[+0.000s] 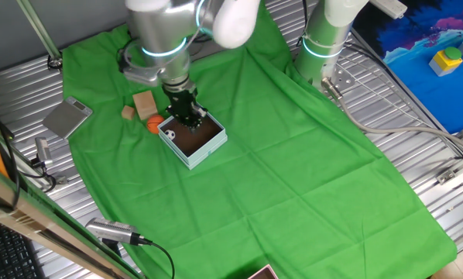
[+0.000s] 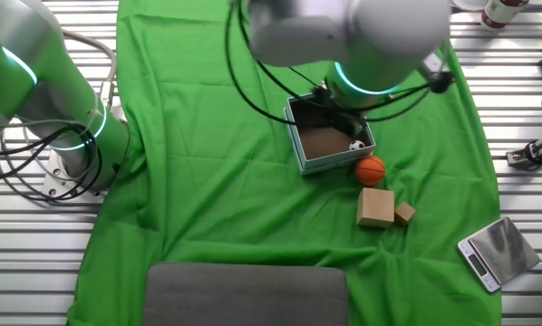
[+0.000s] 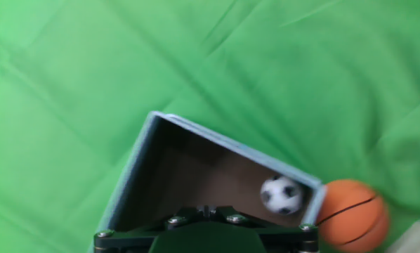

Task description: Take everything out of the gift box

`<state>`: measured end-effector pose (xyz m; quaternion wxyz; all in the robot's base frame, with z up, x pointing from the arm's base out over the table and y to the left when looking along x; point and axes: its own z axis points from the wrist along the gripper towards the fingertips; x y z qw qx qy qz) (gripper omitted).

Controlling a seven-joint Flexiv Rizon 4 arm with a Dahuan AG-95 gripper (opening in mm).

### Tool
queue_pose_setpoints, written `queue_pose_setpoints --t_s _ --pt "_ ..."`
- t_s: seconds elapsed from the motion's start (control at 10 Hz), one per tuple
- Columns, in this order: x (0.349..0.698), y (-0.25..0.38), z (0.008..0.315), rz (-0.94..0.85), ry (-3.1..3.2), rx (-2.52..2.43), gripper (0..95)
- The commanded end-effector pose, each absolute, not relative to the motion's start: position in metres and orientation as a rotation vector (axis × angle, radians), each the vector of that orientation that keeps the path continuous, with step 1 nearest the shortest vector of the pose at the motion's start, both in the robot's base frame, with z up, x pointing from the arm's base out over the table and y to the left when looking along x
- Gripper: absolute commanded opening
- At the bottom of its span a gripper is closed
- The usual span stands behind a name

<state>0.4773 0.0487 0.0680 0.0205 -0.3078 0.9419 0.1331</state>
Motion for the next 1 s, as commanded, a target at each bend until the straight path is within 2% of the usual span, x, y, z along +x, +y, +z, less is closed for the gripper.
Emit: queue_pose_setpoints --t_s 0.1,1.0 --pt "0.4789 0.0491 0.0631 0.484 2.938 -0.891 0.0" --pt "0.4730 0.0425 0.0563 0.377 2.973 -1.010 0.0"
